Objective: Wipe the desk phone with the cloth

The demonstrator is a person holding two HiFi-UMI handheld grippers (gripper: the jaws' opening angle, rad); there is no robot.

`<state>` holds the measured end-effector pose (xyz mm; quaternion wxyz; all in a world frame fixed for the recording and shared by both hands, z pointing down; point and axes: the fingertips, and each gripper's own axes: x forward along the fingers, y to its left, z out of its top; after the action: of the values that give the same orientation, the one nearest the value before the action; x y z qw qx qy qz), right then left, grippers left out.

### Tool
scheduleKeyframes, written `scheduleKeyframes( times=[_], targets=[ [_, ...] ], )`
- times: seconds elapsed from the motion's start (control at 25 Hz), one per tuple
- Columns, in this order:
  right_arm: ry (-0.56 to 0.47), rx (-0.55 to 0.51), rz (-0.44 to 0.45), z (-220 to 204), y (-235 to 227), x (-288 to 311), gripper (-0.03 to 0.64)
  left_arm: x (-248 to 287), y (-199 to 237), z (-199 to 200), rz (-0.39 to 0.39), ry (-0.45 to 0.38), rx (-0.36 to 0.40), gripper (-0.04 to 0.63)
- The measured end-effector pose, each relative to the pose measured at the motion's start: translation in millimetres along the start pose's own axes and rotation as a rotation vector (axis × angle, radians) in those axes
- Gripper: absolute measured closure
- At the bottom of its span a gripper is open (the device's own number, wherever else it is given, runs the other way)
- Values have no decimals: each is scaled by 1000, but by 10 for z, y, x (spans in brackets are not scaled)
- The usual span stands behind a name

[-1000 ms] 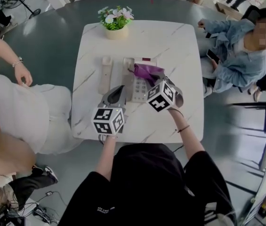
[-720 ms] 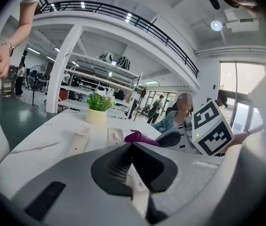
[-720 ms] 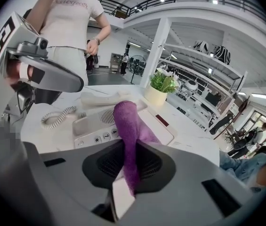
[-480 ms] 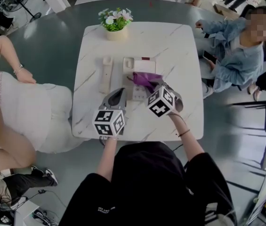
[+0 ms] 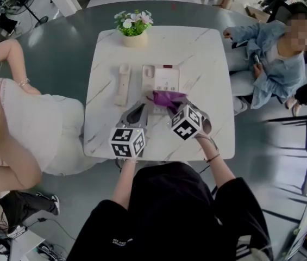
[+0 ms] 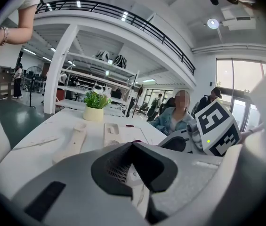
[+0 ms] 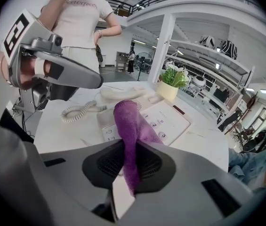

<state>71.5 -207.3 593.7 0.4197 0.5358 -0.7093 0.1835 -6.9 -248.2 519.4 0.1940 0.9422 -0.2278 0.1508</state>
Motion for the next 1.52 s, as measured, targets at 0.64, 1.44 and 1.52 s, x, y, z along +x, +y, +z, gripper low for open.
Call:
scheduleKeyframes(
  times=[0.64,1.44,1.52],
  targets=[
    [8,50,64,-149,279,-76,574,-103,-51,-115,-37,14,21,597],
    [-157,260,431,-10,504,-474,574,-304,-30,30,27,-31,-15,597],
    [-185,281,440,42,480,-543,574,-337,-29,58,27,-39,-16,597]
  ],
)
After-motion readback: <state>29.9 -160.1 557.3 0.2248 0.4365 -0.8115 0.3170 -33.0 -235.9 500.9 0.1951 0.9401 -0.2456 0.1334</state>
